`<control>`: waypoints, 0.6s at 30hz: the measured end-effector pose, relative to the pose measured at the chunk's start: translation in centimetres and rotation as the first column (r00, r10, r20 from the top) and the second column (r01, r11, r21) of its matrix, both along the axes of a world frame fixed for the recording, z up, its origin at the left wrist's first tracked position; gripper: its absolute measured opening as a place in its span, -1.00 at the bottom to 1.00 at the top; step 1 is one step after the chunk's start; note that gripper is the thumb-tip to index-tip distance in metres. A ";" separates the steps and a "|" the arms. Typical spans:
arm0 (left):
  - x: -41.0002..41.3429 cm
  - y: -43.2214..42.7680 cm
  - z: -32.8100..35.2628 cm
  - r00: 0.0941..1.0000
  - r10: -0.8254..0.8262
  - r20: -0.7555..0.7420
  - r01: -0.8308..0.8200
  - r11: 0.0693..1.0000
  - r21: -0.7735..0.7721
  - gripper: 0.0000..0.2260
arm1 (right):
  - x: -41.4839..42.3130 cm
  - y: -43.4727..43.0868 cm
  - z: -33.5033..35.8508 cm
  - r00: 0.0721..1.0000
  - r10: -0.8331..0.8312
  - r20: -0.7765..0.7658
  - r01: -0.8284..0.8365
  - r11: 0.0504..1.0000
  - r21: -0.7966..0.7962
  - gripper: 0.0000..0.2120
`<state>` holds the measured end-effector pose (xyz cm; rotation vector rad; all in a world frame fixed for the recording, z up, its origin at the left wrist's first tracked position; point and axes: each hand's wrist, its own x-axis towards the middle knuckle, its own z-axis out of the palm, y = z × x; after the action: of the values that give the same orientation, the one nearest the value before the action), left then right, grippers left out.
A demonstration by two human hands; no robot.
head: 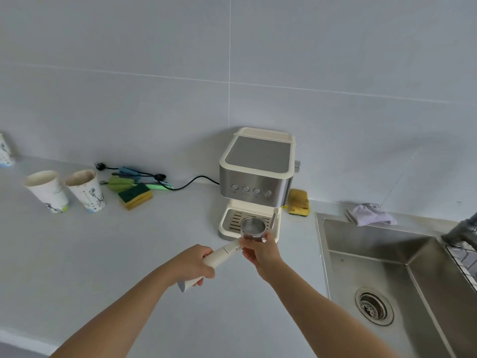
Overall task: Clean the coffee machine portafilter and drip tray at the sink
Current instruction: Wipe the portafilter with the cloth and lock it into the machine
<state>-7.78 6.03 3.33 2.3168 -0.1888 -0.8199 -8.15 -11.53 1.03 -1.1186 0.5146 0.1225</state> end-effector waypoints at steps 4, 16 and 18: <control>2.3 0.9 -1.1 1.000 0.029 0.006 -0.029 1.000 -0.009 -0.86 | 2.3 0.4 -0.7 0.995 0.088 -0.053 -0.095 0.985 -0.141 -0.55; 9.5 2.4 -3.2 0.998 -0.056 0.010 0.056 0.998 0.008 -0.91 | 3.4 -3.3 6.3 0.956 0.181 0.232 0.120 0.480 -0.869 -0.82; 10.5 2.5 -3.4 0.996 -0.086 0.018 0.086 0.996 0.016 -0.92 | 3.9 -3.9 7.8 0.916 0.160 0.368 0.289 0.373 -0.882 -0.89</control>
<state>2.76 8.56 -0.03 2.3451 -0.2932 -0.8450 -4.23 -15.39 8.85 -2.2086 0.2099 -0.5694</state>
